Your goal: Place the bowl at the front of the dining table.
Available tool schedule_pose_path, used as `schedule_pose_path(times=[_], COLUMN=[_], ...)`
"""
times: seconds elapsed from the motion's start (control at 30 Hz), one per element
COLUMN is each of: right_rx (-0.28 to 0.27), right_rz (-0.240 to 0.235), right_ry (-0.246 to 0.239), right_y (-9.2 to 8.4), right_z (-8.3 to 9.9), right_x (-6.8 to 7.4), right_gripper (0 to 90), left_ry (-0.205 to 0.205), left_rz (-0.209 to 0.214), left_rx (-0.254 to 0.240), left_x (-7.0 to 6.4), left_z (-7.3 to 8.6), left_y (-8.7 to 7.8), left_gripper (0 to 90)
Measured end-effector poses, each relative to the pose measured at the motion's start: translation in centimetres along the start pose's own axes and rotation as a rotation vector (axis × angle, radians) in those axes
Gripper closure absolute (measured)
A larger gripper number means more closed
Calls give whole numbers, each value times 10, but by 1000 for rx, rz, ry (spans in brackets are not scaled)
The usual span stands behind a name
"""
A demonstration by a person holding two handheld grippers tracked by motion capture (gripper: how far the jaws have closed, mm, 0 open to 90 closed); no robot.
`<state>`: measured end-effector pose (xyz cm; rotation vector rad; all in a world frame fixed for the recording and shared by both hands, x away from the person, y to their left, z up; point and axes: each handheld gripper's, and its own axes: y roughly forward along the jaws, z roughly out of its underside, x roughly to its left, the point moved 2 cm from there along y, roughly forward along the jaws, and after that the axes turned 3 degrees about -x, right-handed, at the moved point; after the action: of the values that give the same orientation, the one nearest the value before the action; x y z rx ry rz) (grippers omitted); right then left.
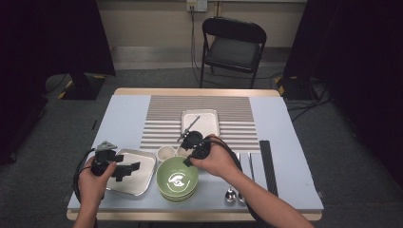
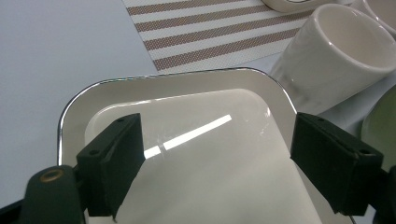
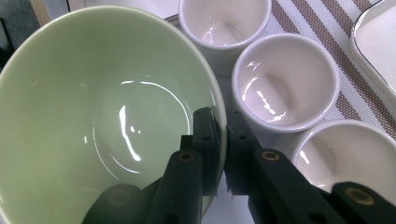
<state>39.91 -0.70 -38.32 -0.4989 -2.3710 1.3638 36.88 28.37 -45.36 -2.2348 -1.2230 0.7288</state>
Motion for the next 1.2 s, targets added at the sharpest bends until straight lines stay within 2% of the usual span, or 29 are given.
schedule_pose_path(times=[0.13,0.23,0.33,0.47,1.0,1.2], right_rx=[-6,7,19,19,-10,0], right_rz=[3,6,1,-13,-56,-65], right_ry=[-2,-10,-10,-7,4,7], right_y=[-1,-2,-2,-4,-25,-33], right_z=[-1,-4,-5,-6,-13,-18], right_x=[1,3,2,1,-3,-8], right_gripper=[861,862,861,861,860,861], left_ry=[1,-4,8,-10,-16,-21], left_rz=[1,1,-2,-3,-2,4], left_rx=[0,-2,-2,-8,-10,-14], left_x=[0,0,1,2,1,2], left_z=[0,0,0,0,0,0], left_y=[0,0,-1,-1,-2,-2], left_gripper=[171,171,171,171,171,172])
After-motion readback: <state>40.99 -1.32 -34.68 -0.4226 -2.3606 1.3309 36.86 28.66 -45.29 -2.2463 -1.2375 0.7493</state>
